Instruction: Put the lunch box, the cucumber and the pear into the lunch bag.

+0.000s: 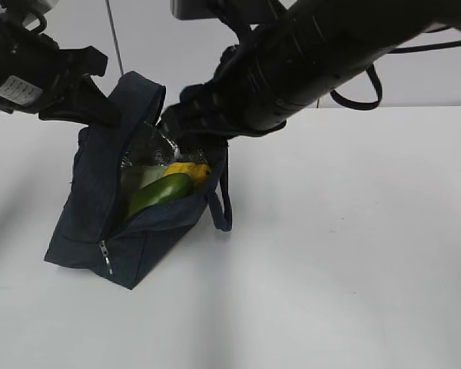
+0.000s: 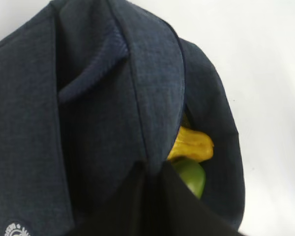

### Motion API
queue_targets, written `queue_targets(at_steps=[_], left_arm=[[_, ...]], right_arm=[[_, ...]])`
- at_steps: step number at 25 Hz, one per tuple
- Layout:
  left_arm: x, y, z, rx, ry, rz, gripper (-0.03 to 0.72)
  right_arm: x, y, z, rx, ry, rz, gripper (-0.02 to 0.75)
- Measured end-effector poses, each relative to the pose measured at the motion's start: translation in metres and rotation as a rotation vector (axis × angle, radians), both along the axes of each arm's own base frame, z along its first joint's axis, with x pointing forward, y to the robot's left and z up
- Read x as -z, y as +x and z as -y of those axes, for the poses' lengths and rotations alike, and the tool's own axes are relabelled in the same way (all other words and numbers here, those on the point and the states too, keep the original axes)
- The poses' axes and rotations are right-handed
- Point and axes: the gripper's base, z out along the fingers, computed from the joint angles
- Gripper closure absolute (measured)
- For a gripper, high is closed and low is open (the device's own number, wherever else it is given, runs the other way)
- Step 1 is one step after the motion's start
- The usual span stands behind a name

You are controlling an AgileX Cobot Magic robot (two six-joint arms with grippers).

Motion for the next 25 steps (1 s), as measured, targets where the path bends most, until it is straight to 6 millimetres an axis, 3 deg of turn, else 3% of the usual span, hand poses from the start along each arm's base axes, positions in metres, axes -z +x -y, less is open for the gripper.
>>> queue_targets(at_steps=[5,14,16,22,25], left_arm=[[0.001,0.002,-0.003,-0.002,0.038,0.024,0.688],[0.003,0.0,-0.004,0.017,0.075,0.019,0.683],[0.003,0.0,-0.005,0.024,0.091,0.019,0.682],[0.003,-0.001,-0.006,0.031,0.106,0.02,0.682],[0.003,-0.001,-0.007,0.033,0.112,0.021,0.682]], right_arm=[[0.007,-0.009,0.005,-0.085,-0.117,-0.073,0.427],[0.024,-0.004,0.002,-0.049,-0.146,-0.138,0.449],[0.028,-0.001,0.003,-0.022,-0.163,-0.132,0.437],[0.037,0.01,0.004,0.104,-0.121,-0.17,0.251],[0.035,0.01,0.001,0.124,-0.056,-0.18,0.232]])
